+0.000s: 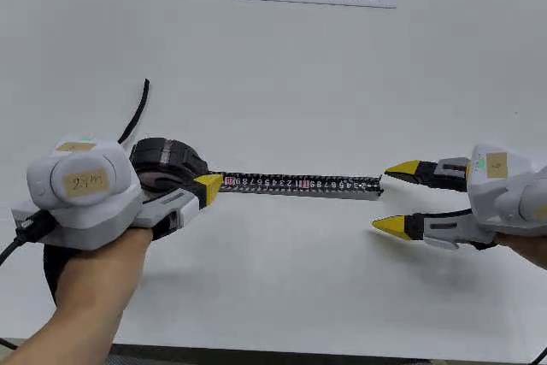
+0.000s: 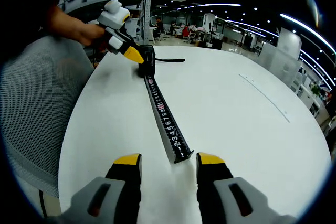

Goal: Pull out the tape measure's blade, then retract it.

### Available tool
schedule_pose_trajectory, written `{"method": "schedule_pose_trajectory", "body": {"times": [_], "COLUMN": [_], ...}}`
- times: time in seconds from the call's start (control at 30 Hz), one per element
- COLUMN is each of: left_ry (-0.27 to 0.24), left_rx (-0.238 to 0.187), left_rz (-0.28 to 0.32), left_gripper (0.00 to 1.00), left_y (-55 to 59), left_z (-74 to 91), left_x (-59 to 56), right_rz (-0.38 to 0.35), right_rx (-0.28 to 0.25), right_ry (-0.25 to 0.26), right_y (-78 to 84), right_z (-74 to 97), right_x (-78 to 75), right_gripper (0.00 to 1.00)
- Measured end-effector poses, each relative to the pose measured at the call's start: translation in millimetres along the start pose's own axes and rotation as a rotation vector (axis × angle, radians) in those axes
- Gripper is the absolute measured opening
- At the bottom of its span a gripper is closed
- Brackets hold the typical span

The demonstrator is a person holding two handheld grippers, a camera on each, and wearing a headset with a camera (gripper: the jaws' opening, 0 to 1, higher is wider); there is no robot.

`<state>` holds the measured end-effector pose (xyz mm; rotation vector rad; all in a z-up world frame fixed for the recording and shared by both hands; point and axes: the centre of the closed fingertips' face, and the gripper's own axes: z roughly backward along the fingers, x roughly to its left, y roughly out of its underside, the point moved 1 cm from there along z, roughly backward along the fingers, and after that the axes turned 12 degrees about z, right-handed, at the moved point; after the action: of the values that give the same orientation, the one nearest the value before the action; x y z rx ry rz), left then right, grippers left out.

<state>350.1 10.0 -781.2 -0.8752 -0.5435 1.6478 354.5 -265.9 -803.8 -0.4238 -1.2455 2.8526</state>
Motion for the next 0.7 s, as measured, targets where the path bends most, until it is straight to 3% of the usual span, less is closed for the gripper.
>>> {"method": "schedule_pose_trajectory", "body": {"times": [0.33,0.7], "left_ry": [-0.006,-0.006], "left_rx": [0.001,0.007], "left_rz": [0.029,0.022], "left_gripper": [0.77,0.72], "left_y": [0.4,1.6], "left_z": [-8.0,-16.5], "left_x": [1.4,-0.4], "right_rz": [0.004,0.027], "right_rx": [0.002,0.007], "right_ry": [-0.017,-0.037], "right_y": [2.4,5.4], "right_z": [-9.1,-15.6], "right_x": [-5.5,-11.2], "right_gripper": [0.3,0.22]}}
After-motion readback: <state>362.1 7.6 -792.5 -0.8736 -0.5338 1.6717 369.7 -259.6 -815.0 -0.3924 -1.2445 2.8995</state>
